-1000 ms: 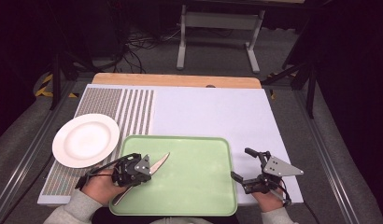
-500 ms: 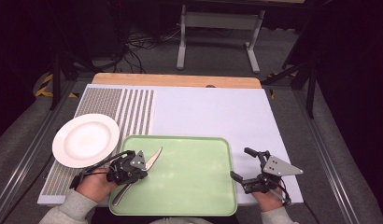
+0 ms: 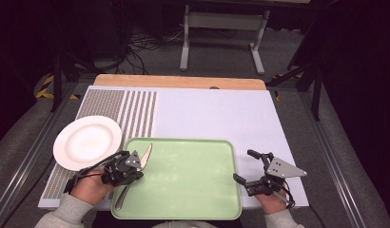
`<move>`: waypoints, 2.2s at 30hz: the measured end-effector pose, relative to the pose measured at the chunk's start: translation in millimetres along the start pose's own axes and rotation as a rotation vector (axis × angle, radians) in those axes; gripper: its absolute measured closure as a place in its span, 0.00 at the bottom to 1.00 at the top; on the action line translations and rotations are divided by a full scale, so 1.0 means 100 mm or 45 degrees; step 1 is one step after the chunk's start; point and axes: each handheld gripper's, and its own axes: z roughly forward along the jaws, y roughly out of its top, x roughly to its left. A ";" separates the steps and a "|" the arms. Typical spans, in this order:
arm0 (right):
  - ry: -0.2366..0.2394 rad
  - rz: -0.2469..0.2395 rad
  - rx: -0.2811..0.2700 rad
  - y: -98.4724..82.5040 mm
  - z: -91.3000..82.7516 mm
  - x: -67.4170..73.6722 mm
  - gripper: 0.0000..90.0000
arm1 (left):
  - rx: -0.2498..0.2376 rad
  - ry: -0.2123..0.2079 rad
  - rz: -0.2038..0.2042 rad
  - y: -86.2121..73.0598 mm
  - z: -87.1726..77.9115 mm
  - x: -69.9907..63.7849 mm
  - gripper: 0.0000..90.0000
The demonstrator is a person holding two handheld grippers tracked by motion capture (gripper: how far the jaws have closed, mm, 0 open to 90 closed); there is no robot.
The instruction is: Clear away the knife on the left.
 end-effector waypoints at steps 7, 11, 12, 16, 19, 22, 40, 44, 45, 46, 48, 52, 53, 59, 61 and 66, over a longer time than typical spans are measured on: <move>-0.002 0.004 -0.005 0.00 -0.01 0.00 0.03 | 0.002 -0.009 -0.056 -0.07 -0.03 0.05 1.00; -0.002 0.005 -0.003 0.00 -0.01 0.00 0.03 | 0.006 -0.009 -0.073 -0.10 -0.05 0.08 1.00; -0.002 0.004 -0.003 0.00 -0.01 0.00 0.03 | 0.004 -0.012 -0.093 -0.11 -0.05 0.08 1.00; -0.003 0.004 -0.004 0.00 -0.01 0.00 0.03 | 0.007 -0.009 -0.114 -0.15 -0.07 0.11 1.00; -0.002 0.003 -0.004 0.00 -0.01 0.00 0.03 | 0.019 -0.005 -0.134 -0.17 -0.08 0.13 1.00; -0.002 0.003 -0.004 0.00 -0.01 0.00 0.03 | 0.020 -0.005 -0.141 -0.18 -0.09 0.13 1.00; -0.006 -0.004 -0.006 0.01 -0.02 0.01 0.03 | -0.337 -0.037 -0.031 -0.21 -0.34 0.11 0.25; -0.005 -0.007 -0.008 0.01 -0.02 0.01 0.03 | -0.473 -0.014 0.004 -0.26 -0.41 0.09 0.16; -0.005 -0.007 -0.008 0.01 -0.02 0.01 0.03 | -0.516 -0.027 0.006 -0.29 -0.44 0.09 0.16; -0.006 -0.008 -0.005 0.01 -0.02 0.01 0.03 | -0.597 -0.024 0.006 -0.33 -0.46 0.09 0.13; -0.006 -0.010 -0.006 0.01 -0.03 0.01 0.03 | -0.651 -0.025 -0.018 -0.38 -0.47 0.09 0.09; 0.000 -0.008 -0.012 0.02 -0.02 0.02 0.03 | -0.717 -0.039 -0.042 -0.49 -0.48 0.11 0.06; 0.000 -0.008 -0.012 0.02 -0.02 0.02 0.03 | -0.717 -0.039 -0.042 -0.49 -0.48 0.11 0.05; 0.000 -0.010 -0.006 0.02 -0.01 0.02 0.03 | -0.864 -0.049 -0.004 -0.65 -0.45 0.06 0.04; 0.004 -0.006 -0.007 0.01 -0.01 0.02 0.03 | -0.892 -0.050 0.003 -0.70 -0.43 0.06 0.03; 0.008 0.004 -0.010 0.01 -0.01 0.03 0.03 | -1.078 0.013 -0.031 -0.87 -0.42 0.06 0.02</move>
